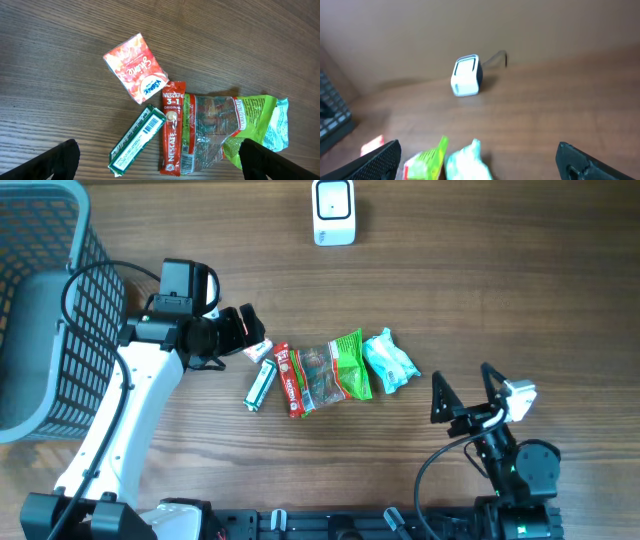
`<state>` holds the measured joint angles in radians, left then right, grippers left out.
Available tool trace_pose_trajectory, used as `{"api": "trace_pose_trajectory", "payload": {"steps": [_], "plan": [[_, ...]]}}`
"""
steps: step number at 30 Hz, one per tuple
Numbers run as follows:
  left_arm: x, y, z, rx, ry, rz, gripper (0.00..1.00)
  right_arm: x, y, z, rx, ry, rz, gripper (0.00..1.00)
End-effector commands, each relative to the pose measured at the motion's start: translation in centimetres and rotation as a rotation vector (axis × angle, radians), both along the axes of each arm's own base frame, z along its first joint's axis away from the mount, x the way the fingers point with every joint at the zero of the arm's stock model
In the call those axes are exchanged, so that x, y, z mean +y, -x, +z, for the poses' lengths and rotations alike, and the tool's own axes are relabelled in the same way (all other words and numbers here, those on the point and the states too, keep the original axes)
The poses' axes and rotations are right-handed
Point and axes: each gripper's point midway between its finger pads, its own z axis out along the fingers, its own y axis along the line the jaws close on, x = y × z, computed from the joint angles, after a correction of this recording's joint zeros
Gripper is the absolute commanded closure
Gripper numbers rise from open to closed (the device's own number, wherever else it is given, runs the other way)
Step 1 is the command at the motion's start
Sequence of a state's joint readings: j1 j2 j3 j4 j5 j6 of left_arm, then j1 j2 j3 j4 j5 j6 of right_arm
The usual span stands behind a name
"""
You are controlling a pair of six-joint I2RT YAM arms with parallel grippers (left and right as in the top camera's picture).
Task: Scan the item barcode
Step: 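Reach the right gripper toward the mint-green bag on the table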
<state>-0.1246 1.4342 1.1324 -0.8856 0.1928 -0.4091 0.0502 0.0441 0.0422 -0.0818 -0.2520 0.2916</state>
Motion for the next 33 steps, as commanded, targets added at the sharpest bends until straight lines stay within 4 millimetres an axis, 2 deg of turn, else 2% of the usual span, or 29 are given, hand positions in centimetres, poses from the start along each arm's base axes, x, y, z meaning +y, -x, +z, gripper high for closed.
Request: {"api": "trace_pose_trajectory", "payload": {"steps": [1,6,7,10,14,16,17,21,23,24,25,29,33], "plan": [[-0.4,-0.1,0.2,-0.007,0.011,-0.019,0.0,0.7,0.7,4.9,-0.033,-0.011,0.048,0.0],[-0.4,-0.1,0.2,-0.007,0.011,-0.019,0.0,0.7,0.7,10.5,-0.002,0.087,0.058,0.0],[-0.4,-0.1,0.2,-0.007,0.011,-0.019,0.0,0.8,0.4,12.1,0.038,0.103,0.064,0.0],[-0.4,-0.1,0.2,-0.007,0.011,-0.019,0.0,0.8,-0.6,14.5,0.197,0.119,0.076,0.0],[-0.4,-0.1,0.2,-0.007,0.011,-0.019,0.0,0.9,-2.3,15.2,0.449,0.178,0.107,0.0],[-0.4,-0.1,0.2,-0.007,0.011,-0.019,0.0,0.9,-4.2,15.3,0.524,0.174,0.111,0.0],[-0.4,-0.1,0.2,-0.007,0.011,-0.019,0.0,1.2,-5.6,14.9,0.559,0.164,0.123,0.0],[-0.4,-0.1,0.2,-0.007,0.011,-0.019,0.0,1.3,-7.6,11.1,0.7,0.158,0.134,0.01],[-0.4,-0.1,0.2,-0.007,0.011,-0.019,0.0,1.4,-8.2,8.7,0.789,0.165,0.146,0.53],[-0.4,-0.1,0.2,-0.007,0.011,-0.019,0.0,1.4,-8.4,7.4,0.833,0.164,0.149,0.91],[-0.4,-0.1,0.2,-0.007,0.011,-0.019,0.0,1.4,-8.6,4.9,0.924,0.16,0.156,0.96],[-0.4,-0.1,0.2,-0.007,0.011,-0.019,0.0,2.2,-8.1,-0.7,1.128,0.171,0.193,0.96],[-0.4,-0.1,0.2,-0.007,0.011,-0.019,0.0,4.0,-7.6,-5.5,1.246,0.204,0.249,0.96]]}}
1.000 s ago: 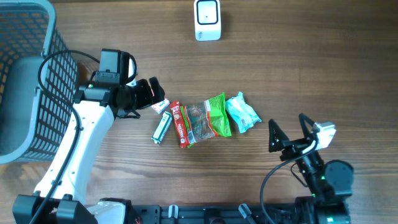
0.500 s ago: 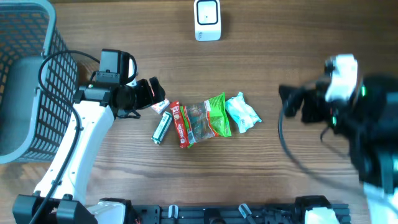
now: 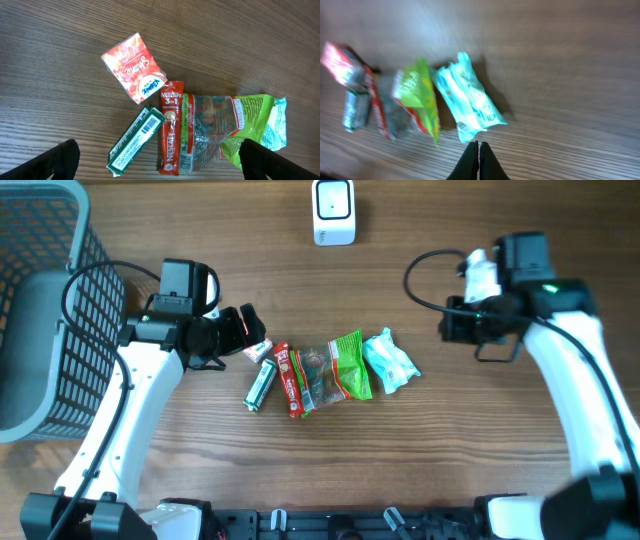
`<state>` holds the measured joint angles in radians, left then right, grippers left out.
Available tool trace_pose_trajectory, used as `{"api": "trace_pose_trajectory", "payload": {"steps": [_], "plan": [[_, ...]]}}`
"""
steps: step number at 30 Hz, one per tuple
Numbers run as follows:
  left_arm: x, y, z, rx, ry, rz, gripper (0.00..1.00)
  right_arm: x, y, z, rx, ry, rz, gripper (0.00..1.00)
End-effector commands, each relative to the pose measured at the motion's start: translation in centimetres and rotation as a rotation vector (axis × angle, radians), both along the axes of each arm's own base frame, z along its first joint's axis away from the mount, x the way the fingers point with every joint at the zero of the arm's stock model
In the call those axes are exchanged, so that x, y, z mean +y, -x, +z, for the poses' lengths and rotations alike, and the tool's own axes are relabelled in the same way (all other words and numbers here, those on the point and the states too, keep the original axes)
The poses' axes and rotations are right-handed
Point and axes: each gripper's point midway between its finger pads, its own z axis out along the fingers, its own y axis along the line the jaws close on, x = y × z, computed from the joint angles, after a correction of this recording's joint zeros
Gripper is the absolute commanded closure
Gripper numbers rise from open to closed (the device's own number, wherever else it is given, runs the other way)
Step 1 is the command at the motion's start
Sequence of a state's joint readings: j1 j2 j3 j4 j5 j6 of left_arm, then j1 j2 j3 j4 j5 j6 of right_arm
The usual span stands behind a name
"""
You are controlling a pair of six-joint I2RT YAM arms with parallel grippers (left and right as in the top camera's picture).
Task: Scan the item barcode
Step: 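Reach the right gripper toward the mint-green bag on the table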
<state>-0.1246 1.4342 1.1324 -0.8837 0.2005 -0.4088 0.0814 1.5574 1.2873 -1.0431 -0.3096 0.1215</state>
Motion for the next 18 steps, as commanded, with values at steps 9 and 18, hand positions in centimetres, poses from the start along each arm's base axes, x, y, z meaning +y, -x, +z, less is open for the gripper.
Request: {"api": "trace_pose_trajectory", "payload": {"steps": [9,18], "plan": [[-0.2,-0.1,0.2,-0.006,0.004,-0.015,0.0,4.1,1.6,-8.4,0.129,0.048,0.121,0.96],[-0.2,-0.1,0.2,-0.006,0.004,-0.015,0.0,3.9,3.4,-13.6,0.126,0.031,0.047,0.96]]}}
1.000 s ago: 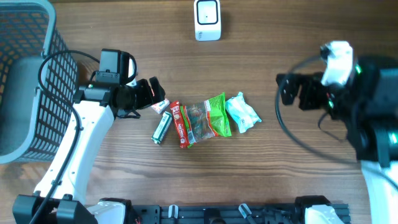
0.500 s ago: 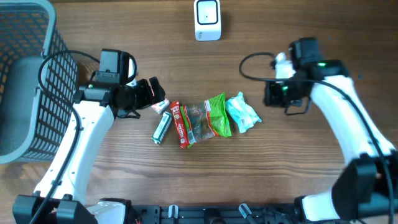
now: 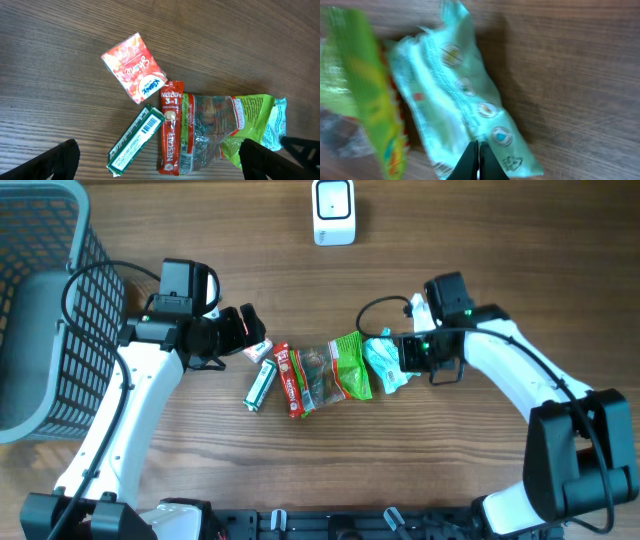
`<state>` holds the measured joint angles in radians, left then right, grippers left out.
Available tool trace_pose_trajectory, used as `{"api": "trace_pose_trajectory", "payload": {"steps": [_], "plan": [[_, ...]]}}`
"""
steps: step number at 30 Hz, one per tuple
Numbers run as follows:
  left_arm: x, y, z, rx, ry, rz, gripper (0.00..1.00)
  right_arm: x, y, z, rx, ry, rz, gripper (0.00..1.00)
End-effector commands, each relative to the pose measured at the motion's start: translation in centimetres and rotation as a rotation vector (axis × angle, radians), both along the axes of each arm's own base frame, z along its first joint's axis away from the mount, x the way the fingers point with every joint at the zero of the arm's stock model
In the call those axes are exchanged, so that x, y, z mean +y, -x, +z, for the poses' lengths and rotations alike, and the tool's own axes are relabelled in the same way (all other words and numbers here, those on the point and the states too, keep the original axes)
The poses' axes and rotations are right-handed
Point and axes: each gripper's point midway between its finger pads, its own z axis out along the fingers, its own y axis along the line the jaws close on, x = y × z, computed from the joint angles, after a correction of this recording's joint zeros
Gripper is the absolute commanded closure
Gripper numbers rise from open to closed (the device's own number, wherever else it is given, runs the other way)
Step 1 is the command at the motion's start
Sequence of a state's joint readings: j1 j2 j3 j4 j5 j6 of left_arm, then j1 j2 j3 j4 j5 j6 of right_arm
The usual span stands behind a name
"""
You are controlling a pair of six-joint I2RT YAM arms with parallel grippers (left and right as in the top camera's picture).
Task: Scan the item barcode
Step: 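Reach the right gripper toward the mint-green bag on the table, then grasp the mint-green bag with the right gripper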
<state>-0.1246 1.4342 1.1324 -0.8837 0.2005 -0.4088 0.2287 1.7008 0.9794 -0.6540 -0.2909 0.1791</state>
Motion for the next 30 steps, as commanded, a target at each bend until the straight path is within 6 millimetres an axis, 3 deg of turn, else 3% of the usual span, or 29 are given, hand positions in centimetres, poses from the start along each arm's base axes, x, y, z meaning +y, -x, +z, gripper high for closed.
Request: {"api": "trace_pose_trajectory", "payload": {"steps": [1,4,6,9,12,15,23,26,30], "plan": [[-0.2,-0.1,0.2,-0.006,0.004,-0.015,0.0,-0.8,1.8,-2.5,0.053,0.039,-0.052,0.96],[-0.2,-0.1,0.2,-0.006,0.004,-0.015,0.0,-3.3,2.3,-3.0,0.064,0.179,-0.086,0.96],[-0.2,-0.1,0.2,-0.006,0.004,-0.015,0.0,-4.0,1.5,-1.7,0.044,0.223,-0.099,0.96],[-0.2,-0.1,0.2,-0.006,0.004,-0.015,0.0,-3.1,0.1,1.4,-0.004,0.185,-0.062,0.96],[-0.2,-0.1,0.2,-0.006,0.004,-0.015,0.0,-1.0,-0.7,4.5,-0.053,0.072,0.006,0.96],[-0.2,-0.1,0.2,-0.006,0.004,-0.015,0.0,0.2,-0.6,5.9,-0.081,-0.001,0.05,0.96],[-0.2,-0.1,0.2,-0.006,0.004,-0.015,0.0,0.4,0.7,4.0,-0.042,-0.012,0.058,0.96],[-0.2,-0.1,0.2,-0.006,0.004,-0.015,0.0,0.9,1.1,2.6,-0.047,-0.049,0.066,0.96],[-0.2,-0.1,0.2,-0.006,0.004,-0.015,0.0,0.1,1.9,0.0,-0.06,-0.02,0.052,0.96]]}}
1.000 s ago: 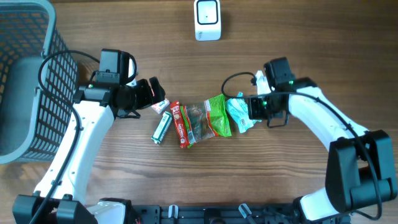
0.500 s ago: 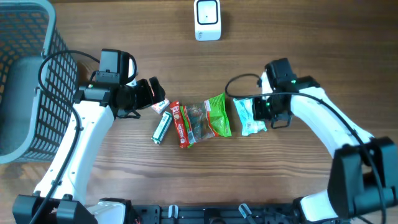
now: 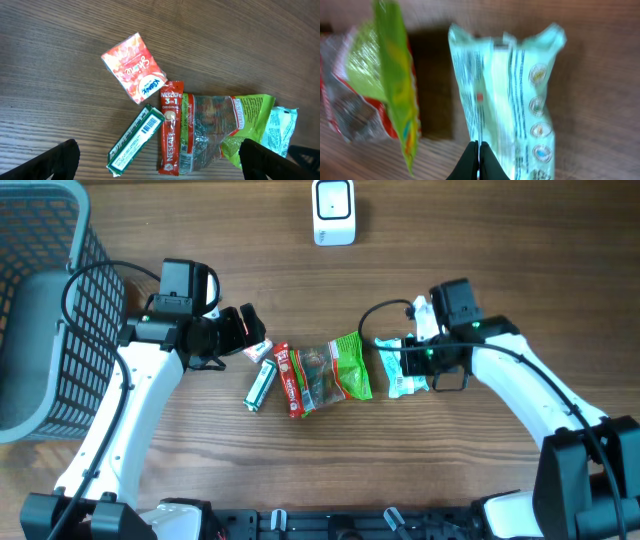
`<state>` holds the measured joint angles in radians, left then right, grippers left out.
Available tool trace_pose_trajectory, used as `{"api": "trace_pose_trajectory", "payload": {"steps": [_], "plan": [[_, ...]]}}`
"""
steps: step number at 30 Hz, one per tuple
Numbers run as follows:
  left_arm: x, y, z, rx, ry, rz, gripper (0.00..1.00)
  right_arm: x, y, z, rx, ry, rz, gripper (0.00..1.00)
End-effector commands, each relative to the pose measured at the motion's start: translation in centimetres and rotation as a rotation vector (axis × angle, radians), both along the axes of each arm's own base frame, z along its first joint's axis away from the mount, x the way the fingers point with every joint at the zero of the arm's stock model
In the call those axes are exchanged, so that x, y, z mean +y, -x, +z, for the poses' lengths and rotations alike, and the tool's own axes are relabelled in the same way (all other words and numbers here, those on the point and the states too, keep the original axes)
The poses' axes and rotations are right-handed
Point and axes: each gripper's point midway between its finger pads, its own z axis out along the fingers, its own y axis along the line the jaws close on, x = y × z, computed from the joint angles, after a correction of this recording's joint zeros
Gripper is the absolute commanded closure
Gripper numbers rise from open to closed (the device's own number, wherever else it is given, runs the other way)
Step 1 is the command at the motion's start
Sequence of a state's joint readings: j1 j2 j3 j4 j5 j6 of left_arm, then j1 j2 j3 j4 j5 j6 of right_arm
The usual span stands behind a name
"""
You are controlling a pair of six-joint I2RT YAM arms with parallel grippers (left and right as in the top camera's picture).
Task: Scan the item barcode
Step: 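Grasp the mint-green bag with the right gripper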
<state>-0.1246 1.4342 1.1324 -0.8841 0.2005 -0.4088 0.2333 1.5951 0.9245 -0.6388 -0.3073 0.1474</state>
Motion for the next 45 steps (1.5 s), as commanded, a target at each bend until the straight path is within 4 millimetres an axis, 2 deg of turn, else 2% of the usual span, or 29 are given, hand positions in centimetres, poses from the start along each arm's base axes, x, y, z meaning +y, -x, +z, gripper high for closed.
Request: {"api": "trace_pose_trajectory", "payload": {"steps": [1,4,6,7,10,15,18,24,33,35,38,41,42,44,45], "plan": [[-0.2,-0.1,0.2,-0.006,0.004,-0.015,0.0,-0.3,1.2,-2.1,0.007,0.014,0.01,0.95],[-0.2,-0.1,0.2,-0.006,0.004,-0.015,0.0,-0.8,1.6,-3.8,-0.002,0.026,-0.042,0.9],[-0.2,-0.1,0.2,-0.006,0.004,-0.015,0.0,-0.9,2.1,-4.4,0.007,0.021,-0.064,0.96],[-0.2,-0.1,0.2,-0.006,0.004,-0.015,0.0,-0.9,2.1,-4.4,0.007,0.021,-0.064,0.96],[-0.2,-0.1,0.2,-0.006,0.004,-0.015,0.0,-0.4,1.1,-2.2,-0.014,-0.016,-0.058,0.96],[-0.2,-0.1,0.2,-0.006,0.004,-0.015,0.0,1.0,0.0,3.4,-0.105,-0.081,0.03,0.96],[-0.2,-0.1,0.2,-0.006,0.004,-0.015,0.0,0.8,0.8,4.6,-0.105,-0.084,0.031,0.96],[-0.2,-0.1,0.2,-0.006,0.004,-0.015,0.0,0.1,3.7,1.7,0.016,-0.057,0.027,0.96],[-0.2,-0.1,0.2,-0.006,0.004,-0.015,0.0,-0.6,4.9,-4.6,0.068,-0.058,-0.132,0.96],[-0.2,-0.1,0.2,-0.006,0.004,-0.015,0.0,-1.1,5.0,-5.0,0.07,-0.026,-0.142,0.96],[-0.2,-0.1,0.2,-0.006,0.004,-0.015,0.0,0.1,4.8,-3.5,0.074,-0.097,-0.124,0.96],[-0.2,-0.1,0.2,-0.006,0.004,-0.015,0.0,2.0,3.3,0.7,0.001,-0.19,-0.015,0.94],[-0.2,-0.1,0.2,-0.006,0.004,-0.015,0.0,2.3,2.9,1.6,-0.021,-0.203,0.002,0.89],[-0.2,-0.1,0.2,-0.006,0.004,-0.015,0.0,2.6,1.8,4.0,-0.083,-0.21,0.036,0.67],[-0.2,-0.1,0.2,-0.006,0.004,-0.015,0.0,2.7,1.2,4.9,-0.121,-0.207,0.068,0.63]]}}
